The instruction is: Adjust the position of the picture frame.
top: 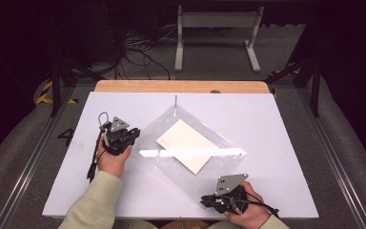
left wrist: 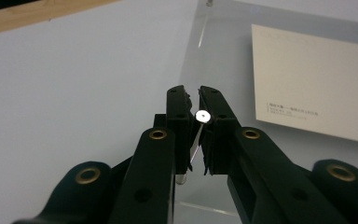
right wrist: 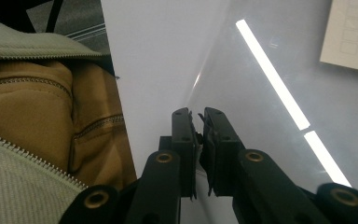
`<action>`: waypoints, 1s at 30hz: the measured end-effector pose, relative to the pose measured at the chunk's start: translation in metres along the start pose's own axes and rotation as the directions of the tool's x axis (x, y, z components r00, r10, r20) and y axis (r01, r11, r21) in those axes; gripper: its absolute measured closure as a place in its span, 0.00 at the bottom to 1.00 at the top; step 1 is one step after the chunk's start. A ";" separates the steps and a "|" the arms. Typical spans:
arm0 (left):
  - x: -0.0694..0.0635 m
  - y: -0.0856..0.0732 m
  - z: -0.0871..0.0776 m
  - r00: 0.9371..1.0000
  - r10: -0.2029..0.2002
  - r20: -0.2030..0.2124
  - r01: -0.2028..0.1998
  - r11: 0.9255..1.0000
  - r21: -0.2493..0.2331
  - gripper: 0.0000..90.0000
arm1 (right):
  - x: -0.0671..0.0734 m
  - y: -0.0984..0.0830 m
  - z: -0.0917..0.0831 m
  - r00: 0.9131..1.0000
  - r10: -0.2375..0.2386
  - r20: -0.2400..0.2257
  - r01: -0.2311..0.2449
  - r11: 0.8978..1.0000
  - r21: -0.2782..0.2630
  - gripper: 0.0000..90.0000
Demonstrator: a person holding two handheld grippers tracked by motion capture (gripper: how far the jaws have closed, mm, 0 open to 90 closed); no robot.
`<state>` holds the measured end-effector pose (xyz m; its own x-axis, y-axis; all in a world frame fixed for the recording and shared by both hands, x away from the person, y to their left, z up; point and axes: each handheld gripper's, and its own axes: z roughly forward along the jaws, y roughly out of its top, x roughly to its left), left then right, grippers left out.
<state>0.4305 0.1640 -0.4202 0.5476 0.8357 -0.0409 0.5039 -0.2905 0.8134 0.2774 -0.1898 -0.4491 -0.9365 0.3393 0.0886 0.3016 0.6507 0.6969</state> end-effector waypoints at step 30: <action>-0.023 -0.013 -0.033 0.987 0.128 0.096 -0.125 0.991 -0.039 0.63 | -0.081 -0.033 -0.091 0.868 0.343 0.359 -0.258 0.929 -0.265 0.88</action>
<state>0.3899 0.1640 -0.4108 0.6691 0.7431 0.0082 0.4053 -0.3742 0.8341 0.3274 -0.3007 -0.4148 -0.6448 0.7620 0.0603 0.4746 0.3373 0.8130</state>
